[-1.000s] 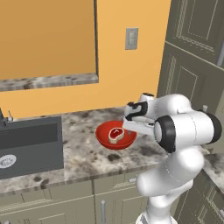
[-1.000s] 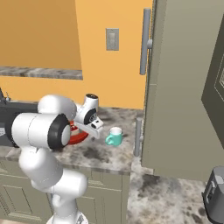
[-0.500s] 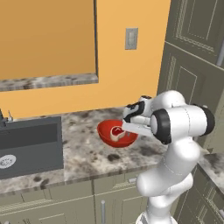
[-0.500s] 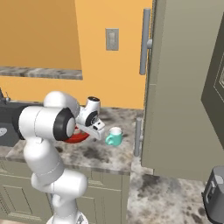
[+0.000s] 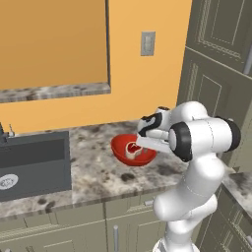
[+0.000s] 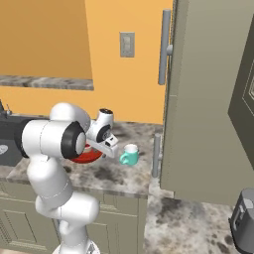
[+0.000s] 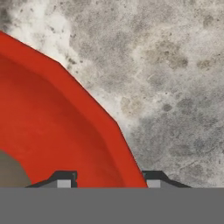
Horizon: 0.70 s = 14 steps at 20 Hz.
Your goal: Move the mug from next to the sink to the open cabinet. Then, move the bowl with the steak to the fridge to clear the area for faucet cleaning.
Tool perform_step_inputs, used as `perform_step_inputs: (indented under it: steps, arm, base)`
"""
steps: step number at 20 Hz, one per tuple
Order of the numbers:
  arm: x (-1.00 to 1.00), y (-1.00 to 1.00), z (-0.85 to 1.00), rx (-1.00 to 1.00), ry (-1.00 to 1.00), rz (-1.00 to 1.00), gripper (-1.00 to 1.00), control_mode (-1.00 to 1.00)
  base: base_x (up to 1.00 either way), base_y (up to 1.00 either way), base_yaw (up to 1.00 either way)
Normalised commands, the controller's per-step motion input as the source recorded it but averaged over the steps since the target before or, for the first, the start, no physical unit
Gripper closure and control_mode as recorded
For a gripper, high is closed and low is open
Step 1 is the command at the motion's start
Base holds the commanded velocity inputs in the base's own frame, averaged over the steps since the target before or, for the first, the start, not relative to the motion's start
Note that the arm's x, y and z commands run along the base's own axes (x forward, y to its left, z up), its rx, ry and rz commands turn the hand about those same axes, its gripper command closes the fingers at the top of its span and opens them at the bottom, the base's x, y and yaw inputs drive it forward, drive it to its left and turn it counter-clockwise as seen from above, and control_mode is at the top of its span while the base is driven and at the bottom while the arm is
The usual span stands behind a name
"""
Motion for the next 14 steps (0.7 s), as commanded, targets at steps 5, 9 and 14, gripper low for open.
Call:
perform_step_inputs:
  steps: [5, 9, 14]
  arm:
    - [-0.08, 0.00, 0.09, 0.00, -0.03, 0.00, 1.00, -1.00]
    - [-0.18, 0.00, 0.72, 0.01, -0.12, -0.06, 1.00, -1.00]
    - [-0.32, 0.00, 1.00, 0.01, -0.24, -0.02, 1.00, -1.00]
  base:
    - [0.00, 0.00, 0.00]
    - [0.00, 0.00, 0.00]
    - [0.00, 0.00, 0.00]
